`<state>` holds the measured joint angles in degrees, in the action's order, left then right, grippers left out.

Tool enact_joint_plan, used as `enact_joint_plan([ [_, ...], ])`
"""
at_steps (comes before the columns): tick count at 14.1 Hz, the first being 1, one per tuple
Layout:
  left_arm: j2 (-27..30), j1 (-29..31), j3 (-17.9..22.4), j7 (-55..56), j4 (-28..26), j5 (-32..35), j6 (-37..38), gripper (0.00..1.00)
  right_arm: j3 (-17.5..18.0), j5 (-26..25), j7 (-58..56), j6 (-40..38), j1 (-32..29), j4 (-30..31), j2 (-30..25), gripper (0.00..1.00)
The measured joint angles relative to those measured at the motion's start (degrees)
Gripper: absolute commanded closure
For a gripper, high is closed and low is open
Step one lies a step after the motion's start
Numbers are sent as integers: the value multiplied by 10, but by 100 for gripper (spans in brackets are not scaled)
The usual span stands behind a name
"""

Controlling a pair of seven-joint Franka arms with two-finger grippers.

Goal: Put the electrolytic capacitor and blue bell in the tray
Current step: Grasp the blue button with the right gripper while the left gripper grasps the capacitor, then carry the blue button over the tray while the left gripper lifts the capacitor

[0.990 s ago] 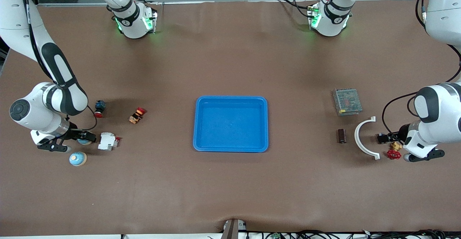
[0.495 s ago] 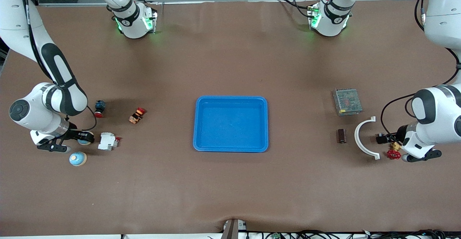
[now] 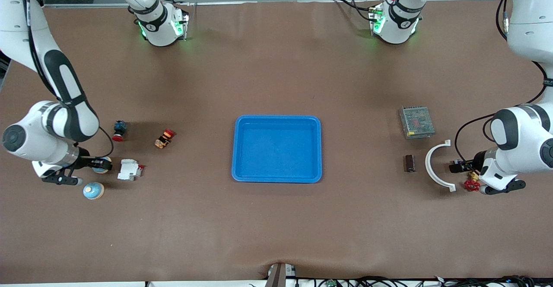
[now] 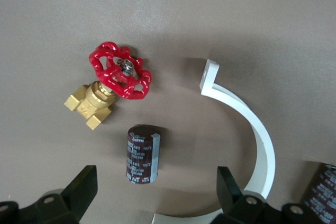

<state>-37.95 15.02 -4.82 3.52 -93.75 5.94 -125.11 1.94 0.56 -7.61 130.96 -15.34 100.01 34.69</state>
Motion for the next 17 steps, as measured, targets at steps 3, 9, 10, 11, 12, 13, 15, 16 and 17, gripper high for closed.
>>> enact_joint_plan([
  [3, -1, 1, 0, 0, -2, 0, -3, 0, 4, 0, 0, -158, 13, -112, -20, 100],
  [9, -13, 5, 0, 0, -5, 0, -11, 0, 8, 2, 105, -246, 76, -185, -33, 100],
  [10, -14, 7, 0, 0, -6, 0, -15, 0, 9, 4, 148, -253, 96, -185, -40, 100],
  [11, -15, 11, 0, 0, -10, 0, -21, 0, 10, 8, 192, -262, 117, -185, -49, 100],
  [12, -15, 14, 0, 0, -13, 0, -29, 0, 11, 18, 238, -268, 139, -185, -58, 100],
  [13, -16, 16, 0, 0, -17, 0, -35, 0, 11, 27, 283, -271, 161, -185, -65, 100],
  [15, -16, 16, 0, 0, -21, 0, -38, 0, 12, 32, 372, -274, 204, -184, -75, 100],
  [16, -16, 16, 0, 0, -23, 0, -39, 0, 13, 33, 417, -274, 227, -184, -76, 100],
  [17, -16, 16, 0, 0, -25, 0, -40, 0, 13, 33, 459, -273, 249, -184, -77, 100],
])
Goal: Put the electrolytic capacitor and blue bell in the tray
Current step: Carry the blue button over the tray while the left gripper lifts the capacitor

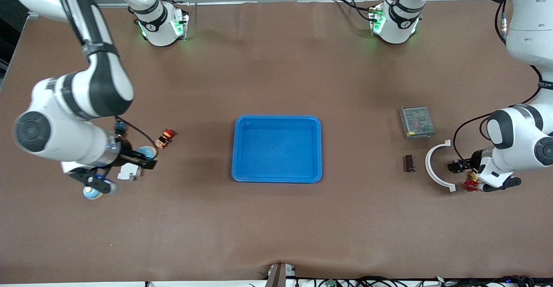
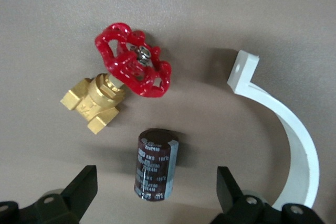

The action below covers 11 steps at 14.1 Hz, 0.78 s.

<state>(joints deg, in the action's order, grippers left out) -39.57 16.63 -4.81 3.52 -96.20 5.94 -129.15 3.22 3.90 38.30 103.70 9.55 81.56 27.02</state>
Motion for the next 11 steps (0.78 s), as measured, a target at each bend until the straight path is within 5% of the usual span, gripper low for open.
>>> enact_joint_plan([
  [7, 0, 0, 0, 0, -19, 0, -26, 0, 0, 1, 235, 93, 131, 54, 2, 100],
  [11, 0, 0, 0, 0, -19, 0, -29, 40, -1, 1, 314, 185, 181, 122, 7, 100],
])
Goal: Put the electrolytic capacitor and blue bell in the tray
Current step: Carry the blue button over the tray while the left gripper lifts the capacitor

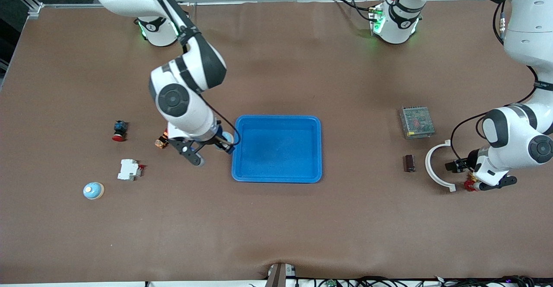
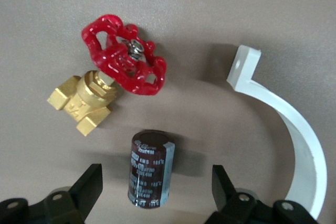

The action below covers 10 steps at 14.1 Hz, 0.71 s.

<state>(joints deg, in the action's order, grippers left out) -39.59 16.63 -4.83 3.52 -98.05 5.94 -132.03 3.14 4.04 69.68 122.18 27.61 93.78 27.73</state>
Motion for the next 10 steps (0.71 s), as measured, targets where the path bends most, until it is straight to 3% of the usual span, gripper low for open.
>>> enact_joint_plan([
  [5, 0, 0, 0, 0, 0, 0, -2, 83, -1, 0, 61, 57, 48, 22, 27, 100],
  [10, 0, 0, 0, 0, 0, 0, -6, 88, -2, 0, 73, 99, 58, 42, 59, 100],
])
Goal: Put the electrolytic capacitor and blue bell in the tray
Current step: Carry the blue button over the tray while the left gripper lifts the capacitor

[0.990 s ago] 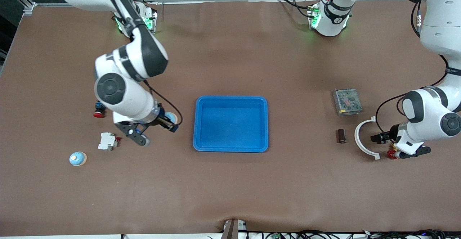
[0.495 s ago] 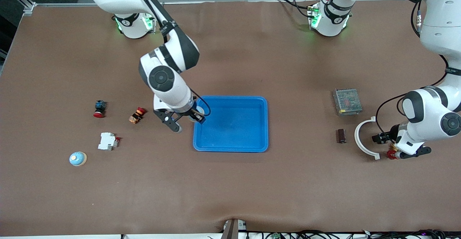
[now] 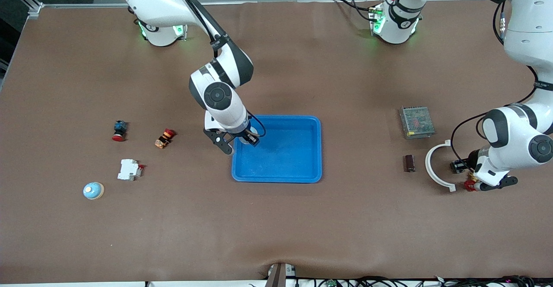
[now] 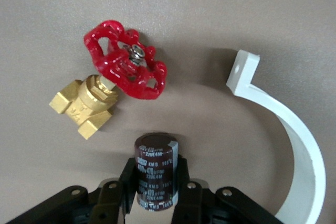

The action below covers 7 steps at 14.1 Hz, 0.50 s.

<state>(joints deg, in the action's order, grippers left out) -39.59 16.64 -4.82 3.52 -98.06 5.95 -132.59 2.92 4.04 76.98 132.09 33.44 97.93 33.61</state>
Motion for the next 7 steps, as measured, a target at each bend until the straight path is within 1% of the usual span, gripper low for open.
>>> enact_joint_plan([
  [5, 1, -1, -1, 0, 6, 0, -2, 88, 0, 0, 19, 39, 17, 3, 30, 100],
  [7, 8, -8, -3, 4, 19, 0, 18, 88, 0, 0, 23, 51, 22, 4, 40, 100],
])
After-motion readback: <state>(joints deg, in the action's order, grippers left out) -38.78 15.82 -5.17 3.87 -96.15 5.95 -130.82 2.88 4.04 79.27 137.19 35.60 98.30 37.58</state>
